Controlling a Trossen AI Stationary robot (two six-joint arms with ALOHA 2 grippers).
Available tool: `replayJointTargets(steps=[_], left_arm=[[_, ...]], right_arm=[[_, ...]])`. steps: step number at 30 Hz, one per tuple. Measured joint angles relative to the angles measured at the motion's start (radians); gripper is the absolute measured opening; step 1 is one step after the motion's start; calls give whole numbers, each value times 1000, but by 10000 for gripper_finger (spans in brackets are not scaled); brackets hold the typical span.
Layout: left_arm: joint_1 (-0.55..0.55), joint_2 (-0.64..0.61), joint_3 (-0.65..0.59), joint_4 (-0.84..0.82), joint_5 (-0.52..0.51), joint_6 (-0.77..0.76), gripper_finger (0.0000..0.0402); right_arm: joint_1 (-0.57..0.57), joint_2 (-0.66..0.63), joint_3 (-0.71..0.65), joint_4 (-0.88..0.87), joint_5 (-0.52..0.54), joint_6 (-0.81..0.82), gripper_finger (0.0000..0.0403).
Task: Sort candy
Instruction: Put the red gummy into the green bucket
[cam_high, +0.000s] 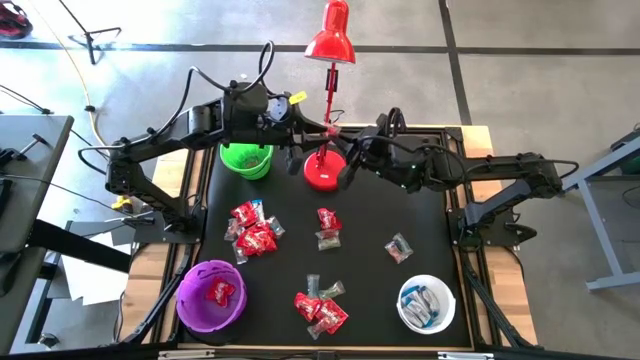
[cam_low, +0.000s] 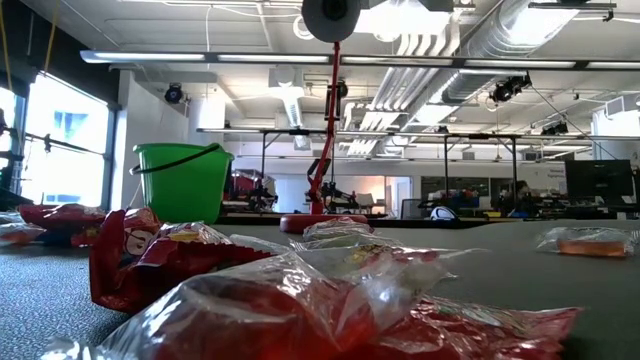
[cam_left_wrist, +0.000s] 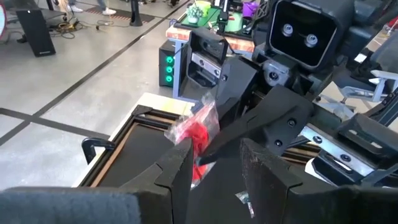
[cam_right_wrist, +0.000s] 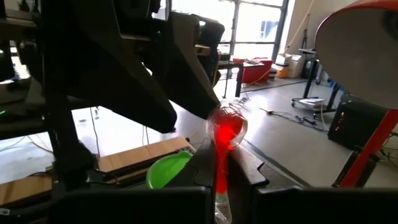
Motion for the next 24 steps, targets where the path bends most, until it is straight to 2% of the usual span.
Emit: replayJointTargets(steps=[4,9,24], left_arm=[[0,1,-1,-7,-7,8,122],[0,-4,-2,-9,-83,34,122],[-23,-5,-2,4,-51,24,122]], right_arm=[[4,-1,0,7,1,-9,9],[17,-2,0,7,3,-26,9],[19,-2,0,2,1,-16,9]])
